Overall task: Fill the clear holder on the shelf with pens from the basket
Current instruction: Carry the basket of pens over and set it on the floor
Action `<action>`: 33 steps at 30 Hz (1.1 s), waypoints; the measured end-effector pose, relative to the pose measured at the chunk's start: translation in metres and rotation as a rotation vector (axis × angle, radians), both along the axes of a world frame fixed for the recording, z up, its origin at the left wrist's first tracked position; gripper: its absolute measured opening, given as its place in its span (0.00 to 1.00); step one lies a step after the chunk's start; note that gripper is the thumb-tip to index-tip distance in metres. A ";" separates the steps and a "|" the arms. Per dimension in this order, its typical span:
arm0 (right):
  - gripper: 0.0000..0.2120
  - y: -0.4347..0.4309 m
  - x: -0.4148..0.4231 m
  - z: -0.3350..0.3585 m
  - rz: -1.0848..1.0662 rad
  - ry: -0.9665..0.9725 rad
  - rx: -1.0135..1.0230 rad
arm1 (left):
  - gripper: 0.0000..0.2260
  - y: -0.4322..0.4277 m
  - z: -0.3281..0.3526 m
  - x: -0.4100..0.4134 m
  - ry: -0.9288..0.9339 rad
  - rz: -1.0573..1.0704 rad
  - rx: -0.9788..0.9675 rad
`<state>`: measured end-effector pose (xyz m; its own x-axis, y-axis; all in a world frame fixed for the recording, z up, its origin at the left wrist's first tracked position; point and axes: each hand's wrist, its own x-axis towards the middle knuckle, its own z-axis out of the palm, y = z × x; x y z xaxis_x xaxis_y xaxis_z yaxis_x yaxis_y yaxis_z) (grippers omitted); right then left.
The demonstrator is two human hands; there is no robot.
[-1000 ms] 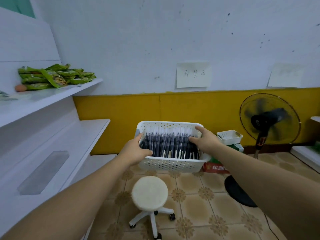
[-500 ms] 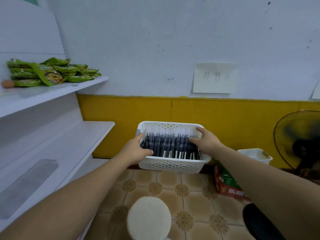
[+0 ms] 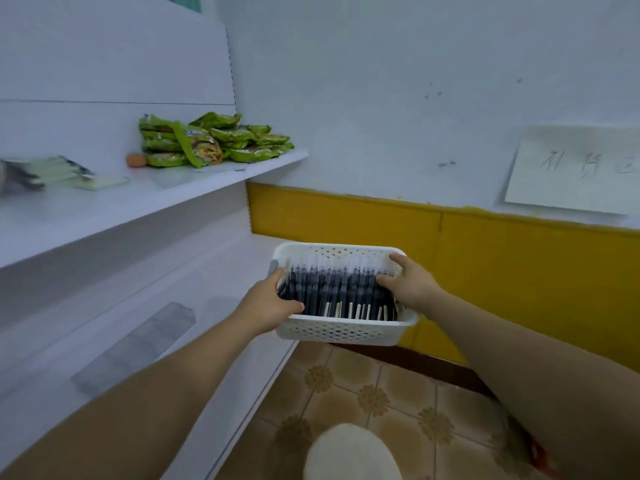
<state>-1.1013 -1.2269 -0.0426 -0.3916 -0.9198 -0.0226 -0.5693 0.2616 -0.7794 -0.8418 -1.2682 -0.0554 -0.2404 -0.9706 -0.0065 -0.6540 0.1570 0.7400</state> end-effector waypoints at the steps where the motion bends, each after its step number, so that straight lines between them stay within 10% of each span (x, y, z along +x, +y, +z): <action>1: 0.32 -0.015 0.013 -0.002 0.022 0.006 0.006 | 0.41 -0.008 -0.002 0.015 0.006 0.022 0.006; 19: 0.32 -0.205 0.290 -0.061 0.788 0.107 0.073 | 0.42 -0.018 -0.063 0.250 0.026 0.696 0.101; 33: 0.32 -0.101 0.475 -0.095 1.505 0.110 0.119 | 0.40 0.195 -0.095 0.284 0.098 1.409 0.160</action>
<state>-0.6262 -1.3280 -0.1376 0.8800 -0.4480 -0.1576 -0.4082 -0.5439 -0.7332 -0.5573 -1.0734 -0.1499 0.9057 -0.3851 -0.1775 -0.1364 -0.6610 0.7379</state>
